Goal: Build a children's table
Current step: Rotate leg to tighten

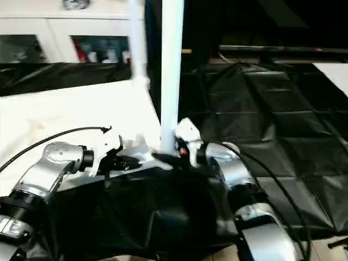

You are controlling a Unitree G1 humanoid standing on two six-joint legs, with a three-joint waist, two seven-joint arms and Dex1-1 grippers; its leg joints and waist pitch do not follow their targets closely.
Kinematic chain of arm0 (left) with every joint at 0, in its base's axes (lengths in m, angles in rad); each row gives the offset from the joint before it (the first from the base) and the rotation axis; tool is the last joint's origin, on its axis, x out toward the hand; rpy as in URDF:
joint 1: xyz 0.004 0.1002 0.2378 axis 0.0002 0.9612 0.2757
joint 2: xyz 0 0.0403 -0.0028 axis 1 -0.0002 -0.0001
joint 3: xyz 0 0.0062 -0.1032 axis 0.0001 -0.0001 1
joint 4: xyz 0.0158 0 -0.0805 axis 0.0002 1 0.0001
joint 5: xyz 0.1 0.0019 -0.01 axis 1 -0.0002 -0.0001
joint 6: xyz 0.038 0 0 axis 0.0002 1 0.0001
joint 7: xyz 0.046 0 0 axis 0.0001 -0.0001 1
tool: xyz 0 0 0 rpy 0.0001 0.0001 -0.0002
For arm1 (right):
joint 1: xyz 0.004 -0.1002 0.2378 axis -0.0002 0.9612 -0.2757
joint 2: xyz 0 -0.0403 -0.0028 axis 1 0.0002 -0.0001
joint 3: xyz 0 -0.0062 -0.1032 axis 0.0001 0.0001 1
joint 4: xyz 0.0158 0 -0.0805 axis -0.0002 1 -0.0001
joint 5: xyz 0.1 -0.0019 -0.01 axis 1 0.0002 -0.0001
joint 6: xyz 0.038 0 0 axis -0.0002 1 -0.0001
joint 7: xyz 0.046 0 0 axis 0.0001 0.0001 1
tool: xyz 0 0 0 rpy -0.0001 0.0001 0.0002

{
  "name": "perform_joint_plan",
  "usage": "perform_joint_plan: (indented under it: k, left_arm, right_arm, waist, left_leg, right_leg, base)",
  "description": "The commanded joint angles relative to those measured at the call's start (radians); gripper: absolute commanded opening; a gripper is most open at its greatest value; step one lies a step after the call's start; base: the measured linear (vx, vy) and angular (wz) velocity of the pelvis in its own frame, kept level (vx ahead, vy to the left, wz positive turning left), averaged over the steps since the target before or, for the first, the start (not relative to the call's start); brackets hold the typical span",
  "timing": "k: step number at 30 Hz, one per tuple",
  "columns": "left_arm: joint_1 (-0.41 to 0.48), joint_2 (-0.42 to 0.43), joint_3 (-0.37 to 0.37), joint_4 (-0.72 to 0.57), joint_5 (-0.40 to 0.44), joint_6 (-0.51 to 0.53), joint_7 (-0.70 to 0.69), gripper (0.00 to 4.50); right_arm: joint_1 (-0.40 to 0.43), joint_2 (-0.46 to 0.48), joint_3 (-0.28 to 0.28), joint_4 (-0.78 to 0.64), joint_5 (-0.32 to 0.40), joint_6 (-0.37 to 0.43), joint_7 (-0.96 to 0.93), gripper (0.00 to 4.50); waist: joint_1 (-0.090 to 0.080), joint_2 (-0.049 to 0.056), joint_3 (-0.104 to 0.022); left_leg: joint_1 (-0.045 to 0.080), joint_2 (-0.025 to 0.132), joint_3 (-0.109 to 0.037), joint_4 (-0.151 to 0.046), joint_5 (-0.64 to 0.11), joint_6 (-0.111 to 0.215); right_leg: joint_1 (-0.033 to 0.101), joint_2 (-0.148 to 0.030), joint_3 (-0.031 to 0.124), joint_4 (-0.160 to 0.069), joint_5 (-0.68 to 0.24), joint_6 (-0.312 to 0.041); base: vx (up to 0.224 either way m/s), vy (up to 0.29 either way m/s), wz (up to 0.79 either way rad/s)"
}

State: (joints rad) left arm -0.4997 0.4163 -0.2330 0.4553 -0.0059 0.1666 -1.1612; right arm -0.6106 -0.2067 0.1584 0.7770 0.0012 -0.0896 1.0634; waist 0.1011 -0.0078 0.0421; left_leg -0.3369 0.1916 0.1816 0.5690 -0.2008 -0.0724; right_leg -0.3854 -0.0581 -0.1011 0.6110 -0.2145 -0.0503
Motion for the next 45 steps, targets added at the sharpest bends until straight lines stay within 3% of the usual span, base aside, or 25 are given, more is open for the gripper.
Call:
perform_joint_plan:
  k: [1, 7, 13, 15, 22, 26, 31, 32, 33, 35, 38, 40, 42, 44, 45]
  left_arm:
    - [-0.007, -0.012, -0.005, -0.022, -0.012, -0.024, 0.003, 0.0]
    - [-0.008, -0.008, 0.0, -0.021, -0.016, -0.027, 0.004, 0.0]
    - [-0.008, -0.003, -0.001, -0.018, -0.018, -0.028, 0.004, 0.0]
    - [-0.007, -0.003, 0.002, -0.017, -0.017, -0.028, 0.01, 0.0]
    - [-0.004, -0.015, 0.011, -0.012, -0.01, -0.016, 0.051, 0.0]
    - [-0.015, -0.033, 0.02, 0.011, 0.008, -0.007, 0.112, 0.0]
    - [-0.039, -0.065, 0.028, 0.042, 0.032, 0.014, 0.199, 0.0]
    - [-0.049, -0.081, 0.031, 0.055, 0.04, 0.022, 0.232, 0.0]
    - [-0.09, -0.14, 0.033, 0.099, 0.061, 0.047, 0.335, 0.0]
    - [-0.1, -0.154, 0.033, 0.109, 0.065, 0.053, 0.358, 0.0]
    - [-0.121, -0.192, 0.035, 0.129, 0.073, 0.072, 0.418, 0.0]
    - [-0.126, -0.203, 0.034, 0.133, 0.075, 0.077, 0.435, 0.0]
    - [-0.135, -0.253, 0.012, 0.128, 0.083, 0.076, 0.454, 0.0]
    - [-0.135, -0.254, 0.011, 0.127, 0.083, 0.076, 0.454, 0.0]
    - [-0.134, -0.255, 0.01, 0.126, 0.083, 0.073, 0.451, 0.0]
  right_arm:
    - [0.034, 0.007, 0.058, 0.019, -0.041, 0.021, 0.04, 3.15]
    - [0.039, 0.014, 0.059, 0.015, -0.028, 0.025, 0.045, 3.15]
    - [0.042, 0.016, 0.055, 0.015, -0.003, 0.057, 0.059, 2.79]
    - [0.045, 0.015, 0.053, 0.013, 0.0, 0.063, 0.059, 2.48]
    - [0.061, 0.033, 0.052, 0.027, 0.003, 0.067, 0.042, 2.4]
    - [0.069, 0.065, 0.034, 0.044, 0.009, 0.07, -0.03, 2.4]
    - [0.049, 0.12, 0.001, 0.098, 0.003, 0.093, -0.196, 2.39]
    - [0.038, 0.142, -0.01, 0.12, 0.001, 0.104, -0.257, 2.39]
    - [-0.012, 0.224, -0.076, 0.185, 0.034, 0.156, -0.428, 2.39]
    - [-0.025, 0.243, -0.093, 0.199, 0.045, 0.169, -0.465, 2.39]
    - [-0.057, 0.279, -0.108, 0.231, 0.038, 0.177, -0.555, 2.39]
    - [-0.066, 0.29, -0.107, 0.241, 0.032, 0.174, -0.577, 2.39]
    - [-0.084, 0.326, -0.046, 0.253, -0.011, 0.11, -0.534, 2.62]
    - [-0.084, 0.327, -0.043, 0.253, -0.012, 0.107, -0.53, 2.62]
    - [-0.083, 0.327, -0.041, 0.253, -0.013, 0.104, -0.522, 2.87]
  waist:
    - [-0.002, 0.006, -0.049]
    - [-0.002, 0.005, -0.053]
    - [-0.001, 0.006, -0.053]
    - [-0.001, 0.005, -0.053]
    - [0.0, 0.005, -0.053]
    - [0.0, 0.005, -0.048]
    - [-0.011, 0.005, -0.04]
    - [-0.012, 0.004, -0.04]
    - [-0.015, 0.007, -0.039]
    - [-0.019, 0.005, -0.039]
    - [-0.019, 0.007, -0.039]
    - [-0.018, 0.008, -0.043]
    - [-0.015, 0.005, -0.046]
    - [-0.014, 0.003, -0.046]
    - [-0.014, 0.002, -0.048]
  left_leg:
    - [-0.001, 0.056, -0.017, -0.059, -0.141, 0.058]
    - [-0.004, 0.054, -0.017, -0.055, -0.103, 0.068]
    - [-0.003, 0.054, -0.016, -0.055, -0.103, 0.067]
    - [-0.004, 0.054, -0.017, -0.055, -0.101, 0.069]
    - [-0.004, 0.054, -0.017, -0.054, -0.105, 0.067]
    - [-0.002, 0.054, -0.017, -0.058, -0.133, 0.056]
    - [0.01, 0.051, -0.024, -0.068, -0.221, 0.016]
    - [0.01, 0.051, -0.024, -0.068, -0.232, 0.015]
    - [0.01, 0.05, -0.025, -0.069, -0.238, 0.008]
    - [0.016, 0.048, -0.029, -0.071, -0.257, -0.008]
    - [0.014, 0.049, -0.028, -0.071, -0.267, -0.008]
    - [0.006, 0.051, -0.027, -0.071, -0.241, 0.002]
    - [0.008, 0.05, -0.024, -0.067, -0.221, 0.005]
    - [0.001, 0.048, -0.023, -0.065, -0.199, 0.017]
    - [-0.001, 0.048, -0.023, -0.065, -0.183, 0.023]
  right_leg:
    - [0.051, -0.102, 0.072, -0.077, -0.166, -0.178]
    - [0.053, -0.1, 0.072, -0.067, -0.084, -0.191]
    - [0.054, -0.099, 0.071, -0.067, -0.085, -0.192]
    - [0.054, -0.1, 0.071, -0.066, -0.08, -0.193]
    - [0.054, -0.1, 0.071, -0.067, -0.091, -0.192]
    - [0.052, -0.103, 0.07, -0.078, -0.169, -0.174]
    - [0.041, -0.105, 0.07, -0.102, -0.37, -0.127]
    - [0.042, -0.105, 0.07, -0.104, -0.39, -0.121]
    - [0.038, -0.106, 0.072, -0.107, -0.412, -0.115]
    - [0.037, -0.106, 0.069, -0.112, -0.455, -0.101]
    - [0.033, -0.107, 0.07, -0.115, -0.453, -0.091]
    - [0.037, -0.106, 0.074, -0.105, -0.375, -0.103]
    - [0.036, -0.105, 0.074, -0.1, -0.322, -0.12]
    - [0.042, -0.107, 0.075, -0.096, -0.292, -0.13]
    - [0.044, -0.106, 0.075, -0.093, -0.271, -0.135]
  base:
    - [0.0, 0.0, 0.0]
    - [0.0, 0.0, 0.0]
    - [0.0, 0.0, 0.0]
    - [0.0, 0.0, 0.0]
    - [0.0, 0.0, 0.0]
    - [0.0, 0.0, 0.0]
    - [0.0, 0.0, 0.0]
    - [0.0, 0.0, 0.0]
    - [0.0, 0.0, 0.0]
    - [0.0, 0.0, 0.0]
    - [0.0, 0.0, 0.0]
    - [0.0, 0.0, 0.0]
    - [0.0, 0.0, 0.0]
    - [0.0, 0.0, 0.0]
    - [0.0, 0.0, 0.0]
